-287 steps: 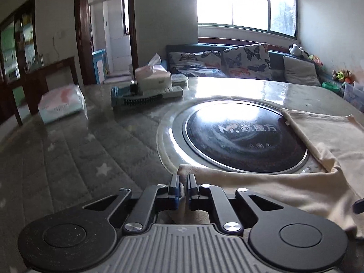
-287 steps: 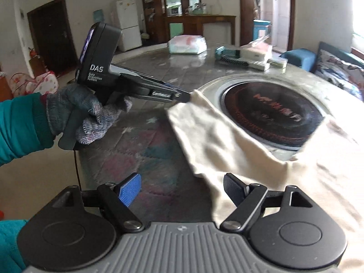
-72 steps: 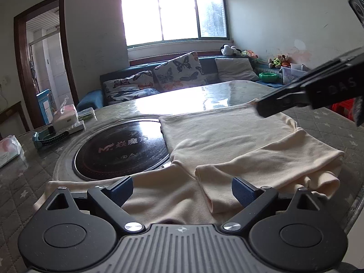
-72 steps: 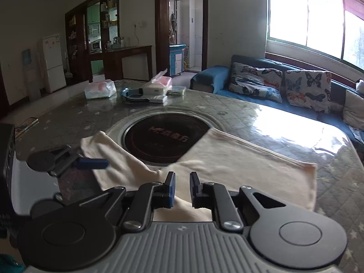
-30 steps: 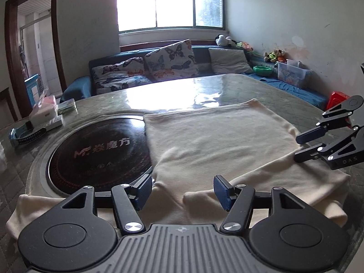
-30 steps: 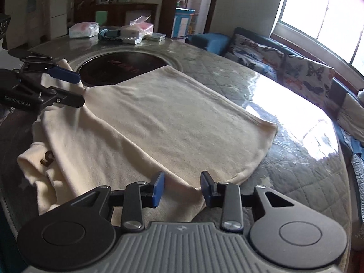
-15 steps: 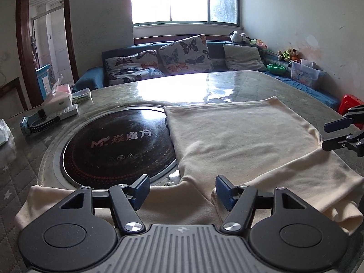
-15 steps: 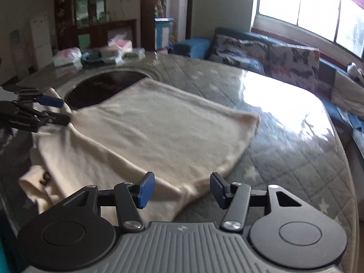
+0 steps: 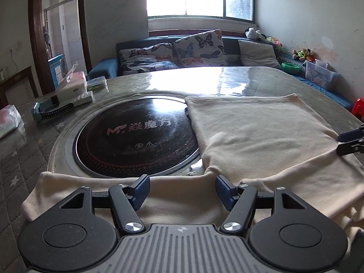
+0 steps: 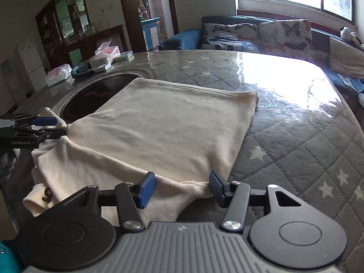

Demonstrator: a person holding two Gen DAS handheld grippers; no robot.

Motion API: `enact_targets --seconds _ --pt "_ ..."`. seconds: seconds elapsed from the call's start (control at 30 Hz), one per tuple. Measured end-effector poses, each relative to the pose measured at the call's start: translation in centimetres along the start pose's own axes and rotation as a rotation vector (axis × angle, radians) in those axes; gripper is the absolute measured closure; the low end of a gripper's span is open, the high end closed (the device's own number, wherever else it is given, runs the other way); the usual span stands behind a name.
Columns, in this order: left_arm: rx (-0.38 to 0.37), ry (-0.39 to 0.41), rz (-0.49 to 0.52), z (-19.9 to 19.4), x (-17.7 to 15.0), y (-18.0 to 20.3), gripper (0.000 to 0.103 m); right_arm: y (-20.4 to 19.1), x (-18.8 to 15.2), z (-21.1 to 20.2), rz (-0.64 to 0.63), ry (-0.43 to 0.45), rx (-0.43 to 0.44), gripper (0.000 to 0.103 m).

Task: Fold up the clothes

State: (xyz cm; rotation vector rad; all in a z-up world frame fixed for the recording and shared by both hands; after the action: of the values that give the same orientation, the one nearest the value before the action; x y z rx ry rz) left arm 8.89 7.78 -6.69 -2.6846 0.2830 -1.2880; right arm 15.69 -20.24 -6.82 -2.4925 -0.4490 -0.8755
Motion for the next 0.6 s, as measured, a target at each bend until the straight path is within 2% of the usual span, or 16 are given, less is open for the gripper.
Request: enact_targets --seconds 0.13,0.27,0.5,0.6 --pt "0.007 -0.002 -0.009 -0.2 -0.2 -0.4 0.036 -0.1 0.0 -0.2 -0.004 0.006 -0.011 0.049" --pt "0.016 0.027 -0.008 -1.5 0.1 -0.6 0.036 -1.6 -0.2 -0.5 -0.082 0.033 -0.049 0.049" --pt "0.002 0.056 0.015 -4.0 -0.4 0.0 0.036 -2.1 -1.2 -0.7 -0.149 0.059 -0.15 0.046" --pt "-0.024 0.062 0.031 -4.9 -0.9 0.9 0.036 -3.2 -1.7 -2.2 -0.159 0.078 -0.13 0.046"
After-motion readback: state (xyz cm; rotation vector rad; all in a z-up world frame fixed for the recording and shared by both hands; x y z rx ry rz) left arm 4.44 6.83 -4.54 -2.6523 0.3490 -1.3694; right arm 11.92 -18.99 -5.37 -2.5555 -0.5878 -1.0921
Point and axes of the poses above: each gripper's, at about its wrist camera, not at the fingertips, and z roughly the way its jaws point, y to its right, x to its top, the point moved 6 cm from there along z, roughly the way its jaws point, and after that the axes turned 14 degrees about z, right-handed, at the moved point
